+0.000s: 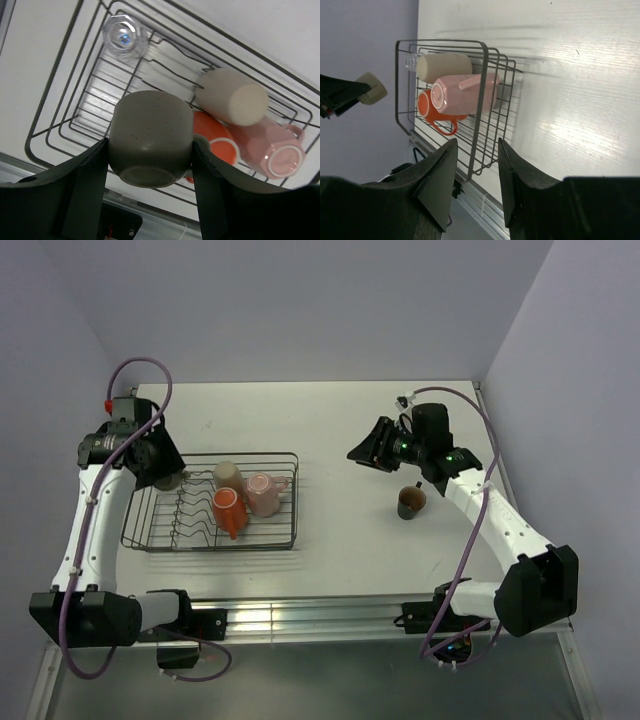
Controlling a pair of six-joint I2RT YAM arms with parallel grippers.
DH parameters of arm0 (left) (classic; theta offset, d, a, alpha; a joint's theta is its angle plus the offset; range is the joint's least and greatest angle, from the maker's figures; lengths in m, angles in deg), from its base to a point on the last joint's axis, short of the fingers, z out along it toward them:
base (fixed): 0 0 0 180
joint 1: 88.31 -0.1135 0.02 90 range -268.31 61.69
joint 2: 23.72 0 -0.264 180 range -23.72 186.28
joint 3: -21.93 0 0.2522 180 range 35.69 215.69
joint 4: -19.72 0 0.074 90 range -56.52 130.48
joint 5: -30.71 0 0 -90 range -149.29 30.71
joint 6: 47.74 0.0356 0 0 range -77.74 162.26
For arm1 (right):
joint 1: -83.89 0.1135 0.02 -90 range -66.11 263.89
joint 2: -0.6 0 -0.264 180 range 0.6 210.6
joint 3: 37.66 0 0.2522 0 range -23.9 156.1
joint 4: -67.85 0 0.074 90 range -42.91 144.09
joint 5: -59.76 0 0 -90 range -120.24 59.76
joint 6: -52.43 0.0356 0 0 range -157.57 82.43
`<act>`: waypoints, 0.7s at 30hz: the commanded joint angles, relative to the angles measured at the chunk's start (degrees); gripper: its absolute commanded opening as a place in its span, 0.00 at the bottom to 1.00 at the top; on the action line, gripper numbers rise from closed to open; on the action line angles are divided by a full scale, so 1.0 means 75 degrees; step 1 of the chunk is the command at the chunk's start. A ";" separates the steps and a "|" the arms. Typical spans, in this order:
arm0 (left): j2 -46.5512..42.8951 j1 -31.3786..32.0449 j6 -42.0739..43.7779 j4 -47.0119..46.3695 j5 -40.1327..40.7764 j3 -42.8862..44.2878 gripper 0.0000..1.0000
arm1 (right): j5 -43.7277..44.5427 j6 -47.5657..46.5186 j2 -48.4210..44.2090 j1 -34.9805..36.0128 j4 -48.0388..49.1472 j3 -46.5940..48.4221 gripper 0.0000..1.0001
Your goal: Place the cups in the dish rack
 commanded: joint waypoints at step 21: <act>0.0734 -0.1878 0.0283 -0.1154 -0.0488 -0.0971 0.00 | -0.0002 -0.0506 0.0245 -0.0069 -0.0090 0.0178 0.45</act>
